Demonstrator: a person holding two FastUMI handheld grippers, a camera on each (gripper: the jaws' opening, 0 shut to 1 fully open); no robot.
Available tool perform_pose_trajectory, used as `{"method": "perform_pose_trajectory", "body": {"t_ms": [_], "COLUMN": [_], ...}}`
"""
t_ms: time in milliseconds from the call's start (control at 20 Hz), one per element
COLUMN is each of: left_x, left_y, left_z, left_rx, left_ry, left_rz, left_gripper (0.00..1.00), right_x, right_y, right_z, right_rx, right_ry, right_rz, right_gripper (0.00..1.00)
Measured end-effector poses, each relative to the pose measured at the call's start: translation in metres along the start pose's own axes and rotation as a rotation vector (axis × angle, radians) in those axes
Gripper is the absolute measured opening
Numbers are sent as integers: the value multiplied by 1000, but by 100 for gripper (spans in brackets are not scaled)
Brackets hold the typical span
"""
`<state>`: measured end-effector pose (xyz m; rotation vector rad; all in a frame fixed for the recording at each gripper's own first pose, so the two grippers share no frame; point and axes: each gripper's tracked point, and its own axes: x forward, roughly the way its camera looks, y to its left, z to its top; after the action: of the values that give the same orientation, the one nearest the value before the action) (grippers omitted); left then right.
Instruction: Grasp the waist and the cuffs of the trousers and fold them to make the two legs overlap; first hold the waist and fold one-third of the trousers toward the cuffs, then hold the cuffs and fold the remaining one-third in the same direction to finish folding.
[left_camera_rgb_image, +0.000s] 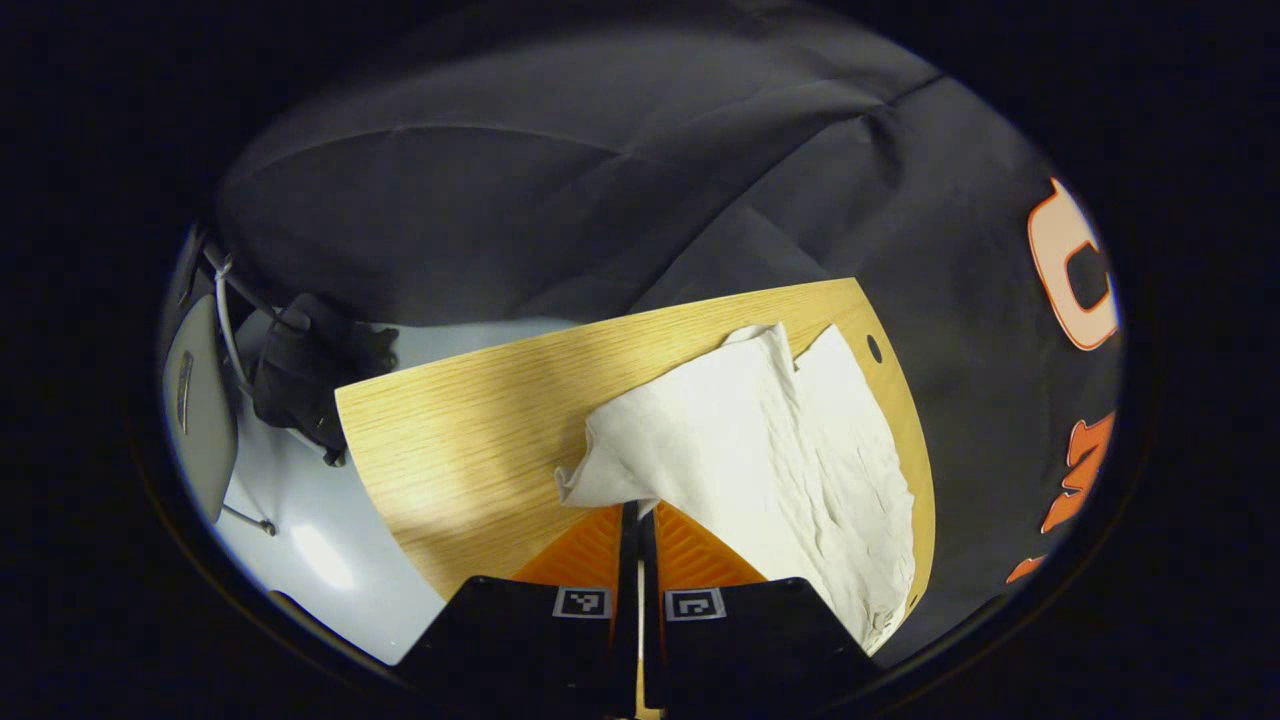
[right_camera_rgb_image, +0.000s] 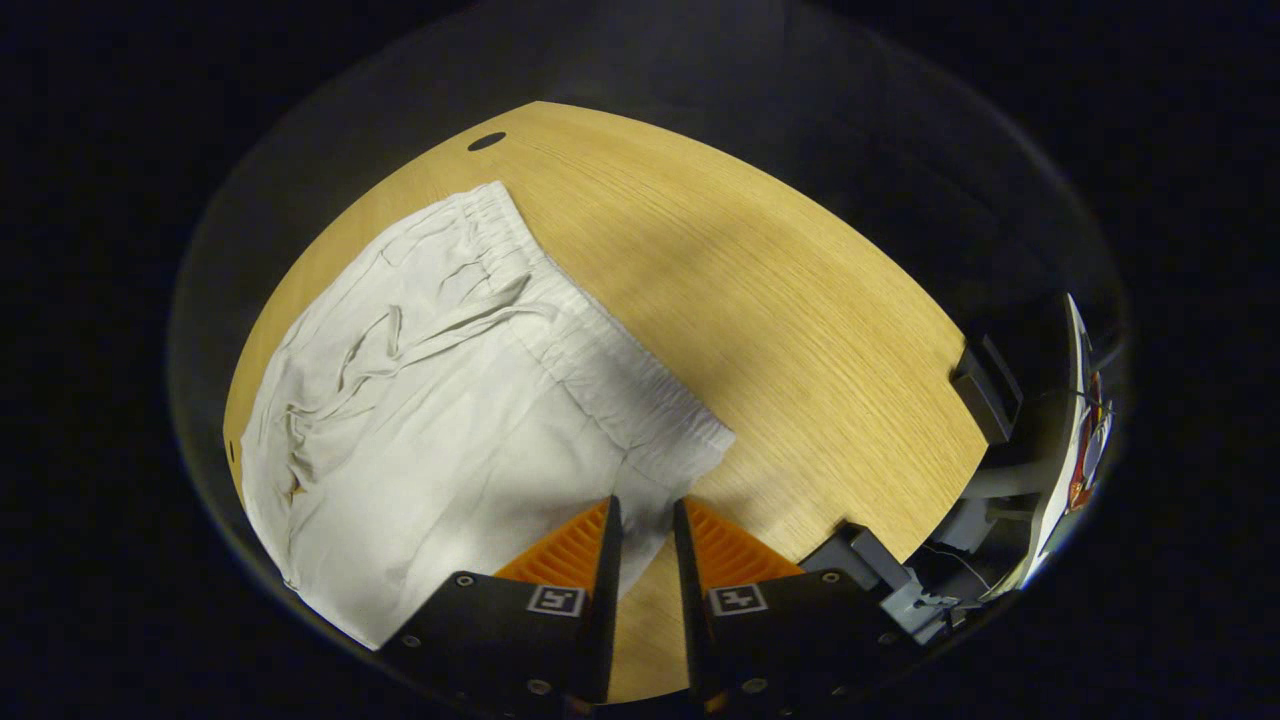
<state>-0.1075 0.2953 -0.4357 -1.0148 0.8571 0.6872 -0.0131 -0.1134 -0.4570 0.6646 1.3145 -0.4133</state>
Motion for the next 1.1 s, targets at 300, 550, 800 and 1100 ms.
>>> {"method": "perform_pose_trajectory", "body": {"t_ms": [300, 550, 800, 1100], "left_x": [-4, -18, -18, -10], "left_y": [-45, -62, -93, -139], "left_z": [13, 31, 58, 83], "left_rx": [69, 97, 140, 216], "left_ry": [-9, -4, 5, 2], "left_rz": [-95, -174, -250, -305], "left_gripper": [7, 6, 6, 6], "right_x": [-3, -24, -47, -69], "right_y": [7, 18, 29, 45], "right_z": [2, 20, 47, 87], "right_rx": [123, 238, 345, 427], "right_ry": [-23, -92, -171, -241], "right_rz": [122, 190, 245, 310], "right_gripper": [1, 1, 1, 1]}}
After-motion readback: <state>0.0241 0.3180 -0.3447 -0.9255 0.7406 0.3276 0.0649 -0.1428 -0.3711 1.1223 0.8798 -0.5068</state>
